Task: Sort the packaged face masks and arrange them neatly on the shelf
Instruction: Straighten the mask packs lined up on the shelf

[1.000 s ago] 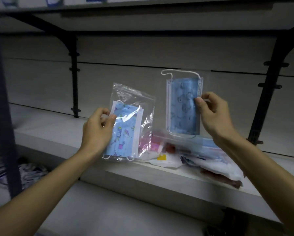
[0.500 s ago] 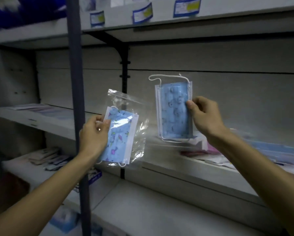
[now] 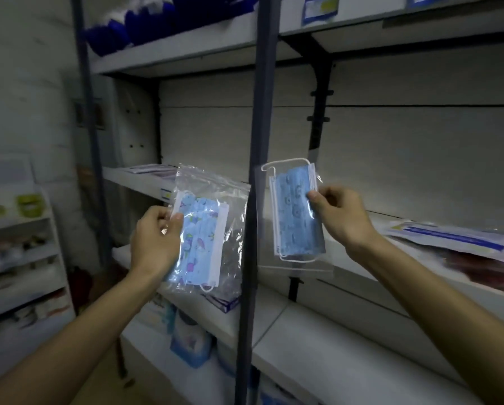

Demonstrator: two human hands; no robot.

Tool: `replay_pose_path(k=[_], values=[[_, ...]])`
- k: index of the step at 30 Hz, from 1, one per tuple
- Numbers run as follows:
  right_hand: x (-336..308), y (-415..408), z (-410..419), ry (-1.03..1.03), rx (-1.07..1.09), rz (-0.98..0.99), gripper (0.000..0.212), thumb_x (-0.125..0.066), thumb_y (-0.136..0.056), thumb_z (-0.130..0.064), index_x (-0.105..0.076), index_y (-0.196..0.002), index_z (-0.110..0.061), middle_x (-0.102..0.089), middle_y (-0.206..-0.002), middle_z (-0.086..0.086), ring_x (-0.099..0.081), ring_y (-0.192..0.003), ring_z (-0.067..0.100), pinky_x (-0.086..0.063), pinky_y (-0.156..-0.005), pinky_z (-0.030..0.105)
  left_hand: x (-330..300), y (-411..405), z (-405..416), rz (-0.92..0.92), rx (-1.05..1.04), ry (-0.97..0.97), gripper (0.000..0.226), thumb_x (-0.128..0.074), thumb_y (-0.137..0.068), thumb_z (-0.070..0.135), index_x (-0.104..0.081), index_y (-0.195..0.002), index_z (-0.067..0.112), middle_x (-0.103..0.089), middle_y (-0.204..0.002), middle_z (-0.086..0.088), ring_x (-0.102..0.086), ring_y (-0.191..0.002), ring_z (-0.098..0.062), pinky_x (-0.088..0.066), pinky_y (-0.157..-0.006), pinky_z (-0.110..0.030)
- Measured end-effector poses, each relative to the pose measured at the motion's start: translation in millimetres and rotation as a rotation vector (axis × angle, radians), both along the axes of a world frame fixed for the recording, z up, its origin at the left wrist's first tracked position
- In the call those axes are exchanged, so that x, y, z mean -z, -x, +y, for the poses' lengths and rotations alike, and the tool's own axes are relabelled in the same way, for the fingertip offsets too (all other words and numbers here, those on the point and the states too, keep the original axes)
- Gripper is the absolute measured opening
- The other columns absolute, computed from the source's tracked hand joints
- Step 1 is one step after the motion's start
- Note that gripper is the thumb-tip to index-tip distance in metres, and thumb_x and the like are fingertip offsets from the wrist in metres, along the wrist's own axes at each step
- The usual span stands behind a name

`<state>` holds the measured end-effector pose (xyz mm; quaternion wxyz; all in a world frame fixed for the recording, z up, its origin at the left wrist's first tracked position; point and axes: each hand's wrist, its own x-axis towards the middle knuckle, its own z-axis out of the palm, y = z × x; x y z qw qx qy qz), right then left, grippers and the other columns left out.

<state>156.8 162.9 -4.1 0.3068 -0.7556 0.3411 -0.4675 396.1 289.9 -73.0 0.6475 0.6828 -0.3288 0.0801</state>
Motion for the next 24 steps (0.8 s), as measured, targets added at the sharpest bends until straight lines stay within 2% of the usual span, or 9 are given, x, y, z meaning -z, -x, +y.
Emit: replay_pose_path(k=[3, 7, 10, 11, 14, 15, 18, 20, 24], values=[[2.9, -44.1, 0.3, 0.065, -0.042, 0.036, 0.024, -0.054, -0.097, -0.032, -0.066, -0.088, -0.013, -0.069, -0.089, 0.000, -0.067, -0.084, 0.013, -0.059, -0.075, 0.039, 6.4, -43.0, 4.0, 0.026, -0.017, 0.027, 0.015, -0.059, -0.090, 0.032, -0.056, -0.081, 0.020, -0.054, -0.066, 0.006, -0.051, -0.064, -0.016, -0.044, -0.064, -0.033], [6.1, -103.0, -4.8, 0.184, -0.012, 0.059, 0.025, -0.053, -0.097, -0.033, -0.067, -0.088, -0.014, -0.069, -0.085, 0.000, -0.066, -0.082, 0.015, -0.058, -0.070, 0.038, 6.9, -92.3, 3.6, 0.019, -0.067, 0.034, 0.016, -0.059, -0.092, 0.029, -0.056, -0.086, 0.015, -0.058, -0.070, 0.004, -0.053, -0.063, -0.012, -0.038, -0.056, -0.026], [5.8, -152.2, -15.3, 0.259, -0.003, 0.042, 0.029, -0.054, -0.097, -0.033, -0.066, -0.081, -0.012, -0.068, -0.078, 0.004, -0.065, -0.077, 0.021, -0.055, -0.069, 0.045, 3.2, -134.8, -4.4, 0.032, -0.068, 0.044, 0.019, -0.058, -0.093, 0.032, -0.057, -0.091, 0.013, -0.063, -0.078, -0.001, -0.059, -0.069, -0.014, -0.048, -0.061, -0.030], [4.7, -168.7, -20.3, 0.279, -0.005, 0.039, 0.030, -0.054, -0.097, -0.033, -0.066, -0.080, -0.011, -0.068, -0.077, 0.002, -0.064, -0.076, 0.020, -0.055, -0.068, 0.042, 1.7, -151.1, -8.7, 0.036, -0.074, 0.048, 0.019, -0.058, -0.093, 0.032, -0.058, -0.091, 0.013, -0.062, -0.077, -0.001, -0.058, -0.068, -0.015, -0.048, -0.062, -0.031], [-3.1, -214.1, -39.7, 0.281, 0.016, 0.047, 0.028, -0.054, -0.097, -0.030, -0.063, -0.076, -0.014, -0.061, -0.068, -0.008, -0.057, -0.064, 0.005, -0.044, -0.058, 0.016, -8.5, -198.0, -25.1, 0.043, -0.088, 0.063, 0.015, -0.058, -0.092, 0.030, -0.057, -0.088, 0.015, -0.061, -0.073, 0.001, -0.056, -0.066, -0.018, -0.046, -0.062, -0.032], [-5.8, -228.7, -46.9, 0.254, 0.001, 0.049, 0.027, -0.054, -0.097, -0.029, -0.062, -0.076, -0.015, -0.061, -0.069, -0.009, -0.057, -0.064, 0.003, -0.043, -0.056, 0.013, -13.1, -212.5, -31.3, 0.050, -0.090, 0.071, 0.015, -0.058, -0.092, 0.030, -0.058, -0.088, 0.015, -0.061, -0.073, 0.000, -0.057, -0.066, -0.019, -0.047, -0.063, -0.033], [-8.6, -270.9, -69.0, 0.166, -0.067, 0.046, 0.023, -0.051, -0.099, -0.028, -0.064, -0.085, -0.015, -0.067, -0.082, -0.005, -0.065, -0.075, 0.009, -0.053, -0.060, 0.025, -22.7, -250.4, -47.6, 0.054, -0.107, 0.066, 0.017, -0.057, -0.093, 0.029, -0.059, -0.092, 0.012, -0.064, -0.076, 0.000, -0.059, -0.068, -0.016, -0.043, -0.058, -0.027], [-8.0, -295.1, -82.4, 0.192, -0.038, 0.062, 0.020, -0.051, -0.098, -0.027, -0.064, -0.089, -0.016, -0.068, -0.083, -0.005, -0.067, -0.078, 0.013, -0.058, -0.065, 0.034, -24.7, -271.4, -57.1, 0.056, -0.104, 0.065, 0.018, -0.056, -0.094, 0.029, -0.059, -0.094, 0.011, -0.064, -0.079, 0.001, -0.060, -0.069, -0.011, -0.042, -0.056, -0.025], [-7.6, -337.3, -104.2, 0.246, 0.047, 0.098, 0.013, -0.056, -0.095, -0.027, -0.063, -0.097, -0.016, -0.069, -0.089, 0.000, -0.068, -0.084, 0.022, -0.058, -0.071, 0.049, -24.8, -316.1, -75.3, 0.060, -0.115, 0.094, 0.016, -0.058, -0.093, 0.027, -0.058, -0.091, 0.011, -0.060, -0.071, 0.007, -0.054, -0.061, -0.003, -0.037, -0.051, -0.022]])
